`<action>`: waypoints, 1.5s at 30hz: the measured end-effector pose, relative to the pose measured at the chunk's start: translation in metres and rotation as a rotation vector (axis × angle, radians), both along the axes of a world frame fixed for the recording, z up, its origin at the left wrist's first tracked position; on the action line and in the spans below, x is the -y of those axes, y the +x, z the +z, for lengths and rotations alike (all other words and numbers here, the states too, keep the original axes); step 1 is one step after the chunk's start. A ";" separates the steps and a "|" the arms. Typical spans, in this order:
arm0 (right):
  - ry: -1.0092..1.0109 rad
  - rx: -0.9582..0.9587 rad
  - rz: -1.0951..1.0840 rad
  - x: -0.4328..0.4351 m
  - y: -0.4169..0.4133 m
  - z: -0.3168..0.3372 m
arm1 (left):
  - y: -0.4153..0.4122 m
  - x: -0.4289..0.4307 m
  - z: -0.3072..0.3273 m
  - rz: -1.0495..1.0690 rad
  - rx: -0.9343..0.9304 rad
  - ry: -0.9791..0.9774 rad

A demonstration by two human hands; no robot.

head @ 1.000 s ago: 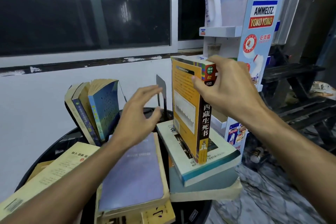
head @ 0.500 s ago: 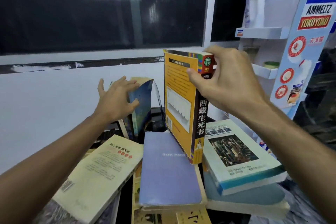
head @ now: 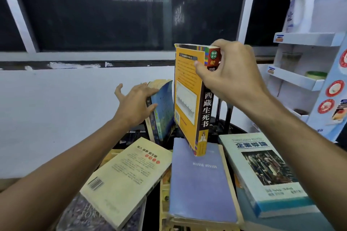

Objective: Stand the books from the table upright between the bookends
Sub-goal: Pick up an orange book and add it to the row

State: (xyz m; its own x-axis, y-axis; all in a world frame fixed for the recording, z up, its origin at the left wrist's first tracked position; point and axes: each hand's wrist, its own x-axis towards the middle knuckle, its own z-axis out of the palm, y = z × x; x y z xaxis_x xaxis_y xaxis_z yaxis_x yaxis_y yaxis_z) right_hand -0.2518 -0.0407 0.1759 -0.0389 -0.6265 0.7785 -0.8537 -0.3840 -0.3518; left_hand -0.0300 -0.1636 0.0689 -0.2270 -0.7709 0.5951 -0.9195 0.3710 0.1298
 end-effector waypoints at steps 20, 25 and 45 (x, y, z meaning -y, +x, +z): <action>-0.028 0.114 0.045 0.102 0.057 -0.033 | 0.005 0.006 -0.005 -0.212 -0.236 0.028; 0.009 0.158 0.047 0.122 0.067 -0.054 | 0.006 0.004 -0.005 -0.226 -0.294 0.037; 0.051 0.158 0.070 0.152 0.070 -0.121 | 0.006 0.007 -0.010 -0.248 -0.431 0.077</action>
State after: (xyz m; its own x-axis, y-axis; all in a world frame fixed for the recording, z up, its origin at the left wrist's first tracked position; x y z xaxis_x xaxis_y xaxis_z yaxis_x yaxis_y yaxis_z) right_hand -0.1818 -0.1930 0.0554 -0.1133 -0.6702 0.7335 -0.7578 -0.4192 -0.5001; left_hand -0.0235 -0.1703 0.0593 -0.1549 -0.7703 0.6186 -0.6617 0.5458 0.5140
